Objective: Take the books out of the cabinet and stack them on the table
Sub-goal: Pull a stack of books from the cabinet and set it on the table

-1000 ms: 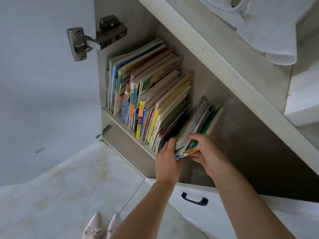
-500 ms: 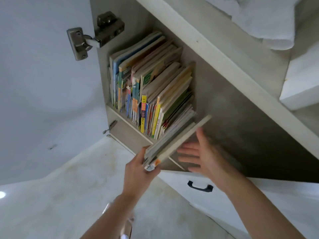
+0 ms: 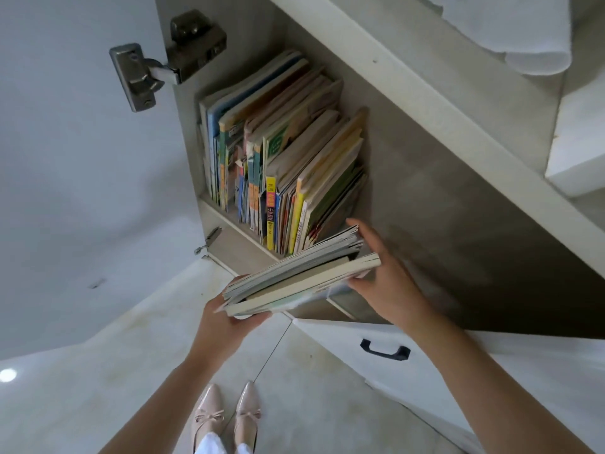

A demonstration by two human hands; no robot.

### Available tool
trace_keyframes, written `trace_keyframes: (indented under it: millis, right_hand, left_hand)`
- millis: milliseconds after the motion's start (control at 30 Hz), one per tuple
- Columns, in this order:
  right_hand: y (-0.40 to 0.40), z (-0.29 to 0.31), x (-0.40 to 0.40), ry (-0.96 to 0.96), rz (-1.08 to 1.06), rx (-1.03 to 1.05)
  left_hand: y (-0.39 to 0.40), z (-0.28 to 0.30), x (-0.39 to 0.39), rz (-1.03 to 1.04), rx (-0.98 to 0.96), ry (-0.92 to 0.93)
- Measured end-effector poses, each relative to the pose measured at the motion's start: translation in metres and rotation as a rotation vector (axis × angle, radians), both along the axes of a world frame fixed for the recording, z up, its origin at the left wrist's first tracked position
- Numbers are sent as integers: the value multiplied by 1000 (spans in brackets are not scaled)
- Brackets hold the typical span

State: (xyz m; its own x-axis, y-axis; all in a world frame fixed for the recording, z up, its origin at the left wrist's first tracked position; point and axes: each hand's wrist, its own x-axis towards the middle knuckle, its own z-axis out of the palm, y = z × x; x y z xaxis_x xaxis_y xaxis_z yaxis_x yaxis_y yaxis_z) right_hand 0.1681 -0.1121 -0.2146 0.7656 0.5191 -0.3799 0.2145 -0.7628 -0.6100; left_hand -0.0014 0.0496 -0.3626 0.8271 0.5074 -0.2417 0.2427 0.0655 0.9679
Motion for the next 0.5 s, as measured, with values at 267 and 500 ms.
trace_keyframes:
  millis: [267, 500]
  right_hand:
    - [9, -29, -19, -34, 30, 85]
    - [21, -41, -3, -36, -27, 97]
  left_hand:
    - [17, -19, 0, 49, -173, 70]
    - [31, -10, 7, -3, -216, 29]
